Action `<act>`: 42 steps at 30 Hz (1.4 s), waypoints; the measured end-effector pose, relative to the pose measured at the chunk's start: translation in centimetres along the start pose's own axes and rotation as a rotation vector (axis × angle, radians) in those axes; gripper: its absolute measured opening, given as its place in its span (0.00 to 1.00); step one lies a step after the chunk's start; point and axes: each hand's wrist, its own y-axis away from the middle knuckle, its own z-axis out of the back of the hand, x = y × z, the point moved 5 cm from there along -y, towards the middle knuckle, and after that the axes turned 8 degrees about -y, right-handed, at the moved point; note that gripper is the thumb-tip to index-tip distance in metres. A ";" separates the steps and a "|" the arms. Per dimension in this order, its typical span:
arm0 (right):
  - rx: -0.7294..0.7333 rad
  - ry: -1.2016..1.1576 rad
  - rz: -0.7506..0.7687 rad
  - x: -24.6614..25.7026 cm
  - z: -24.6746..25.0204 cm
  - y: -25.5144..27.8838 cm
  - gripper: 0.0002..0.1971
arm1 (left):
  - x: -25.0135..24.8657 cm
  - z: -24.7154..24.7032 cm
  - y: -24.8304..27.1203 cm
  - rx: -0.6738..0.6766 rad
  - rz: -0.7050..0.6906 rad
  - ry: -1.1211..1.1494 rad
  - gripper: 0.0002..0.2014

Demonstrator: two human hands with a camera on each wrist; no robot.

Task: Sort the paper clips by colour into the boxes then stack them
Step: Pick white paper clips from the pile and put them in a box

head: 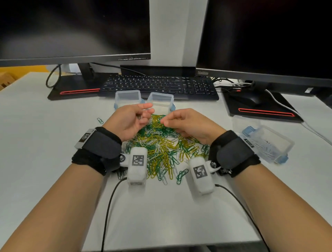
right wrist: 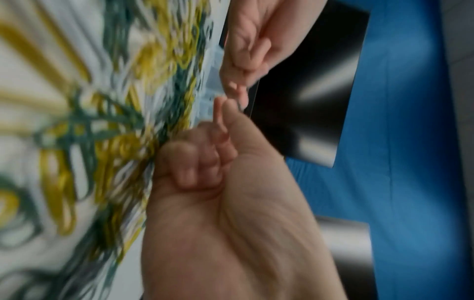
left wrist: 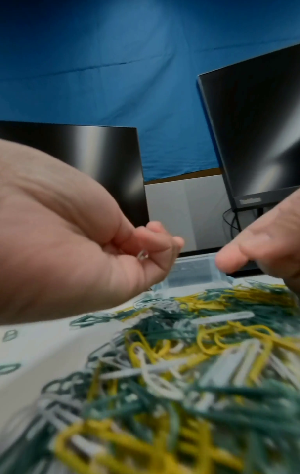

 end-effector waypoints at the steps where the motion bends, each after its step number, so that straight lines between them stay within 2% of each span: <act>1: -0.033 0.074 0.043 0.3 -0.3 -0.1 0.08 | 0.0 0.2 0.0 0.003 0.029 0.003 0.15; 7: -0.020 0.424 0.186 1.0 -2.5 -0.8 0.06 | -0.2 0.0 0.3 -0.002 0.028 -0.128 0.17; 11: -0.027 0.426 0.196 1.1 -1.7 -0.8 0.07 | -0.4 0.2 0.4 0.021 0.014 -0.157 0.20; 14: -0.009 0.145 0.083 0.3 -0.2 -0.6 0.09 | -0.8 1.4 0.0 -0.056 0.013 -0.313 0.10; 17: 0.120 -0.467 -0.031 0.0 0.6 -0.6 0.10 | -1.0 2.9 -0.5 -0.176 0.014 -0.495 0.04; 20: 0.212 -0.940 -0.088 0.3 1.1 -0.3 0.10 | -0.8 2.8 -0.4 -0.152 0.046 -0.433 0.00; 22: 0.274 -1.135 -0.096 0.6 1.3 0.0 0.06 | -1.4 2.3 -0.5 -0.142 0.058 -0.409 0.02; 24: 0.263 -1.209 -0.094 0.4 1.7 0.1 0.07 | -2.7 1.5 -0.9 -0.143 0.034 -0.553 0.02; 25: 0.233 -1.225 -0.100 0.1 1.9 0.0 0.10 | -3.3 0.9 -1.1 -0.143 0.019 -0.695 0.03; 29: 0.119 -1.225 -0.119 -0.8 2.5 -0.4 0.17 | -4.3 -1.2 -1.9 -0.128 -0.039 -1.557 0.16; 30: 0.117 -1.232 -0.123 -0.9 2.5 -0.5 0.19 | -4.3 -1.6 -2.2 -0.118 -0.070 -1.700 0.19; 32: 0.123 -1.247 -0.136 -1.1 2.4 -0.5 0.20 | -4.3 -2.1 -2.9 -0.103 -0.106 -1.829 0.22; 36: 0.126 -1.278 -0.158 -1.3 2.6 -0.5 0.20 | -3.7 -2.7 -3.0 -0.062 -0.088 -1.995 0.24; 42: 0.082 -1.255 -0.148 -1.6 2.9 -0.7 0.18 | -2.5 -2.2 -3.4 -0.074 -0.142 -2.015 0.14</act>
